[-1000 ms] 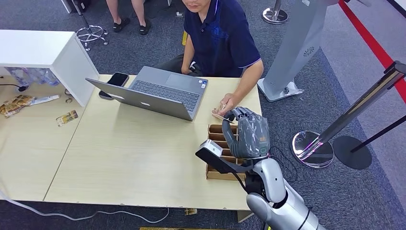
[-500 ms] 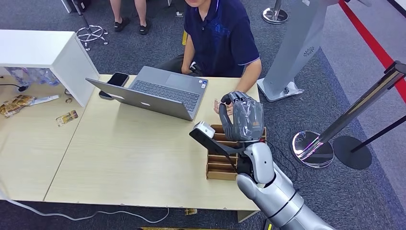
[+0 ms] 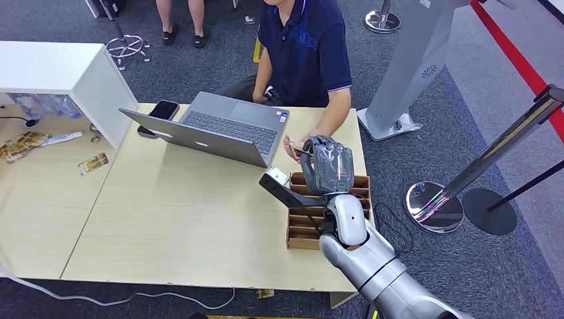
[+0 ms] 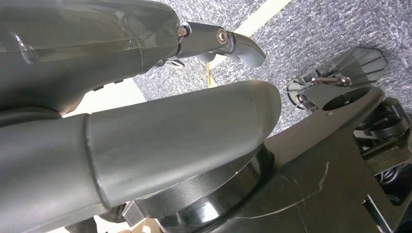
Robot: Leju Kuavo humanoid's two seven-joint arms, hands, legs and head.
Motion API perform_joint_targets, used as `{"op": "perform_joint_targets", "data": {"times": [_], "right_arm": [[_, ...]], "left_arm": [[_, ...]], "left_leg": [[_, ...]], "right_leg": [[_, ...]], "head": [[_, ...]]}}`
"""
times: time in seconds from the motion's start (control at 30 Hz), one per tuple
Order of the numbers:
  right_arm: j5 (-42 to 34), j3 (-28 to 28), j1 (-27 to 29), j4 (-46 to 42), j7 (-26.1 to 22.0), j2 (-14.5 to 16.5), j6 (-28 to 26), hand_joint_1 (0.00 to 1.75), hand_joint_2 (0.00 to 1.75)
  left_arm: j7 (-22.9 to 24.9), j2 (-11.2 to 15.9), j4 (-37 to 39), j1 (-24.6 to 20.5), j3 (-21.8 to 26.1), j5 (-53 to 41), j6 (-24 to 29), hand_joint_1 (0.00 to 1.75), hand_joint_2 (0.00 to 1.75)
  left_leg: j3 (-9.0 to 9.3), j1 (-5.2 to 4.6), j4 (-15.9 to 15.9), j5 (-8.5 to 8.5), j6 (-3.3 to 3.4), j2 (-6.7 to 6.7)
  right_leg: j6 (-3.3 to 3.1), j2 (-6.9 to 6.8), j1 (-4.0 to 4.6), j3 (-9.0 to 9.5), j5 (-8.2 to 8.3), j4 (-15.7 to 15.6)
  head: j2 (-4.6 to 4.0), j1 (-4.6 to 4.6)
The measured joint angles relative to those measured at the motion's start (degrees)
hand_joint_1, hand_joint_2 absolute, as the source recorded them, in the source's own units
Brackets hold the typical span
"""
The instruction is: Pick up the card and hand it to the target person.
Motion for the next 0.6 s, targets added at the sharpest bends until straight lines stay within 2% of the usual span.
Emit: {"op": "perform_joint_targets", "data": {"times": [0.13,0.27,0.33,0.6], "right_arm": [[0.35,0.04,-0.14,2.63,0.15,0.48,0.26,0.82,1.75],[1.02,0.12,-0.26,4.45,0.28,0.81,1.32,0.08,1.75],[1.18,0.19,-0.28,4.96,0.39,0.96,2.21,0.0,1.75],[0.1,0.82,-0.35,6.3,0.81,1.02,4.19,0.0,1.75]], "left_arm": [[0.17,0.0,0.0,-0.07,0.0,0.0,-0.01,0.0,0.0],[0.22,0.0,0.0,-0.09,0.0,0.01,-0.03,0.0,0.0],[0.23,0.0,0.0,-0.11,0.0,0.02,-0.04,0.0,0.0],[0.24,0.0,0.01,-0.16,-0.2,0.07,-0.07,0.0,0.0]], "left_leg": [[0.0,0.0,0.0,0.0,0.0,0.0],[0.0,0.0,0.0,0.0,0.0,0.0],[0.0,0.0,0.0,0.0,0.0,0.0],[0.0,0.0,0.0,0.0,0.0,0.0]], "right_leg": [[0.0,0.0,0.0,0.0,0.0,0.0],[0.0,0.0,0.0,-0.01,0.0,0.0],[0.0,0.0,0.0,-0.01,0.0,0.0],[0.0,0.01,0.0,0.0,0.0,0.0]], "head": [[0.0,0.01],[-0.01,0.01],[0.01,0.0],[0.01,0.0]]}}
